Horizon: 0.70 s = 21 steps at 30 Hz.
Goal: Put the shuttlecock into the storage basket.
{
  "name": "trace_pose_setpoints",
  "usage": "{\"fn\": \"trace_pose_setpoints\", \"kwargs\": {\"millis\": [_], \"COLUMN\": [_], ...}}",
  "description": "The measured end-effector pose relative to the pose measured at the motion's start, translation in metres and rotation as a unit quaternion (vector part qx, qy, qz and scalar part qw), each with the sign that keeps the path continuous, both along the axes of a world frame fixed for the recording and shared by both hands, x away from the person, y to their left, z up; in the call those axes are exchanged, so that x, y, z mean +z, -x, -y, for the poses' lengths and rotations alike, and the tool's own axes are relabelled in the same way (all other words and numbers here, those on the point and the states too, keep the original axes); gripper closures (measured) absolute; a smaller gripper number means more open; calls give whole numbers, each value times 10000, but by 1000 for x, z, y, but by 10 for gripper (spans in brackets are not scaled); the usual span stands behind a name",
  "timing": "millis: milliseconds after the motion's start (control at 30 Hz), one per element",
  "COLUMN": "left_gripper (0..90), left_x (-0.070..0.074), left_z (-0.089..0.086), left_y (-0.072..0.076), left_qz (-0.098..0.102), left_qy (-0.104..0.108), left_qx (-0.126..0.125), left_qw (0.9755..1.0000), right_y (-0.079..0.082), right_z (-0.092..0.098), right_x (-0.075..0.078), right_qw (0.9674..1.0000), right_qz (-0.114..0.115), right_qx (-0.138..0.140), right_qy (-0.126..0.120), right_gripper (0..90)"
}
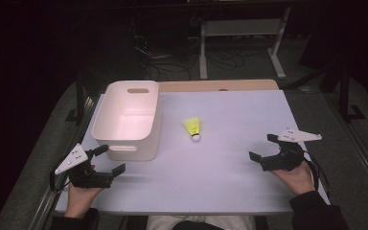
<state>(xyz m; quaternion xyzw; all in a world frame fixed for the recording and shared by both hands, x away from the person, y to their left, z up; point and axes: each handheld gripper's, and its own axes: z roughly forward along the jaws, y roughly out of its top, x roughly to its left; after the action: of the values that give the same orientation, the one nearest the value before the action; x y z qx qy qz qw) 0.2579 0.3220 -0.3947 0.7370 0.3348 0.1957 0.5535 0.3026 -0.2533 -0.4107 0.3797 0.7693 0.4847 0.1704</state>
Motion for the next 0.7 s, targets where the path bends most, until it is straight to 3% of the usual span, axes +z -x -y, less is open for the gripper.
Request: {"fn": "trace_pose_setpoints", "kwargs": {"millis": [700], "left_gripper": [0], "left_x": [0], "left_z": [0], "left_y": [2], "left_qz": [18], "left_qy": [19], "left_qx": [-33], "left_qw": [10000], "right_y": [4], "right_z": [-1], "right_x": [2], "right_qw": [9999], "right_qz": [-33], "right_qx": [164], "right_qy": [-20], "right_gripper": [0]}}
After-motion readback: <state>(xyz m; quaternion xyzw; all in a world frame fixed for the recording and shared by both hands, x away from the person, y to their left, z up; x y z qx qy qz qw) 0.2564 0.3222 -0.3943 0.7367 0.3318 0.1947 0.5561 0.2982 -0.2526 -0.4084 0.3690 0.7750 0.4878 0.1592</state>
